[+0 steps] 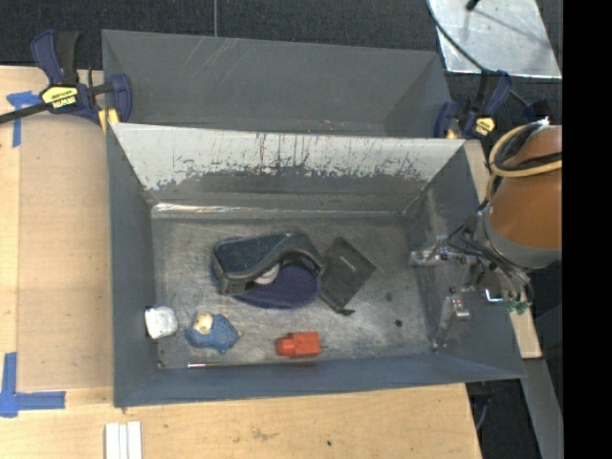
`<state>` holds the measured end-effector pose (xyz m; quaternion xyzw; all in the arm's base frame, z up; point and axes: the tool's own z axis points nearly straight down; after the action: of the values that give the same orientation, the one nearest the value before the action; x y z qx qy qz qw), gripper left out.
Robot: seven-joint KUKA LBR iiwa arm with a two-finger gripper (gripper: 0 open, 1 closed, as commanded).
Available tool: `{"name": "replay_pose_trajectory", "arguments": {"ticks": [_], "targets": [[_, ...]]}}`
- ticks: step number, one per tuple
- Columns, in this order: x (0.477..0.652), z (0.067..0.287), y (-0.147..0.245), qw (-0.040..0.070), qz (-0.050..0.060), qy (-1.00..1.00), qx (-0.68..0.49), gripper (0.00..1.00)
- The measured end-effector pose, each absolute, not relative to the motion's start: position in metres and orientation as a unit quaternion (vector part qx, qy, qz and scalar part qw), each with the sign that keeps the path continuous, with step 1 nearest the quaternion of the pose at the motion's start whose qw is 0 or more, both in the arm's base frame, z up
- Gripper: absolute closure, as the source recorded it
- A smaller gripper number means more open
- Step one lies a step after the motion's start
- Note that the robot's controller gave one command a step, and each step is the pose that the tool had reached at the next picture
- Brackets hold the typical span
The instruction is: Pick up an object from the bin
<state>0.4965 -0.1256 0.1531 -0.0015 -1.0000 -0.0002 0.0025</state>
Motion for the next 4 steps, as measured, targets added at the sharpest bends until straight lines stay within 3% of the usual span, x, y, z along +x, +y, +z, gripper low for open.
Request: {"name": "replay_pose_trajectory", "arguments": {"ticks": [1,2,3,4], "targets": [[0.547,0.081,-0.031,-0.001,-0.002,-0.998,-0.055,0.00],[0.547,0.084,-0.037,-0.002,0.000,-0.998,-0.058,1.00],[0.565,0.224,-0.025,-0.006,0.000,-0.999,0.032,1.00],[0.563,0.220,-0.025,-0.002,0.000,-0.999,0.032,0.00]]}}
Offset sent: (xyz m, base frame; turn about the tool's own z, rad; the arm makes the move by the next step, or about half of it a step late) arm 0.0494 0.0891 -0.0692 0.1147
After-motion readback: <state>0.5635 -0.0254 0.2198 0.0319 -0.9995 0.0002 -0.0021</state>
